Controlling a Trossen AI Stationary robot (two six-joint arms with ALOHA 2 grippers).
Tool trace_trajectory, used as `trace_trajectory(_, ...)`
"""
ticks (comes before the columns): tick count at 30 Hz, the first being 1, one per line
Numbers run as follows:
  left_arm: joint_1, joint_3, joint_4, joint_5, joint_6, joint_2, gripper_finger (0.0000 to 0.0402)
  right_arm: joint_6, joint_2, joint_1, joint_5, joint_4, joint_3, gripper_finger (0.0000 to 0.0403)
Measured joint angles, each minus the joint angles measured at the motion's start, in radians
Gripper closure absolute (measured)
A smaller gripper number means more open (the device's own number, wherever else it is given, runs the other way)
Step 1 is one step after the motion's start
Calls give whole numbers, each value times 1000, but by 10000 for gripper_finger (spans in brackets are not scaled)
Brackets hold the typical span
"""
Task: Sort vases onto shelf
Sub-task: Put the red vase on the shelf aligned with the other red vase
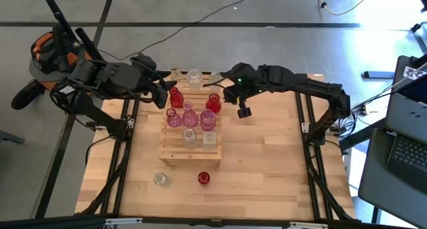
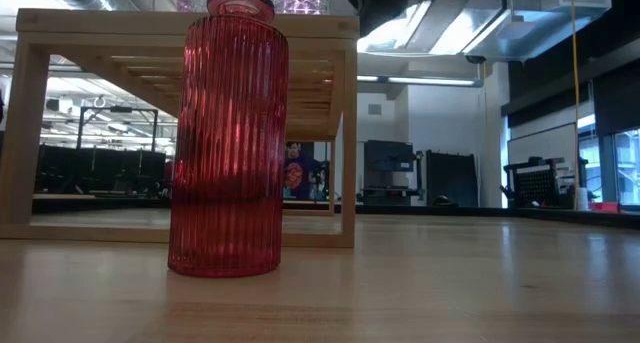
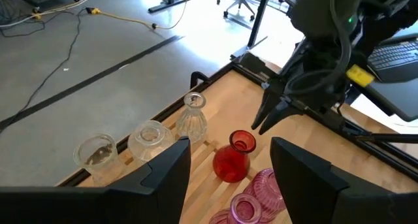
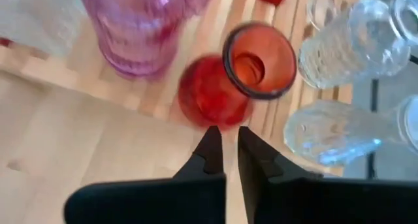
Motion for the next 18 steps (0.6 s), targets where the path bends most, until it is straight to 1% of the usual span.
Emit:
trace_trajectory(2,0,0,0,0,0,0,198,0,0,1,27,-8,0,400)
trace_trajectory(18,0,0,0,1,0,0,198,-25,55,14,13,47,0,403)
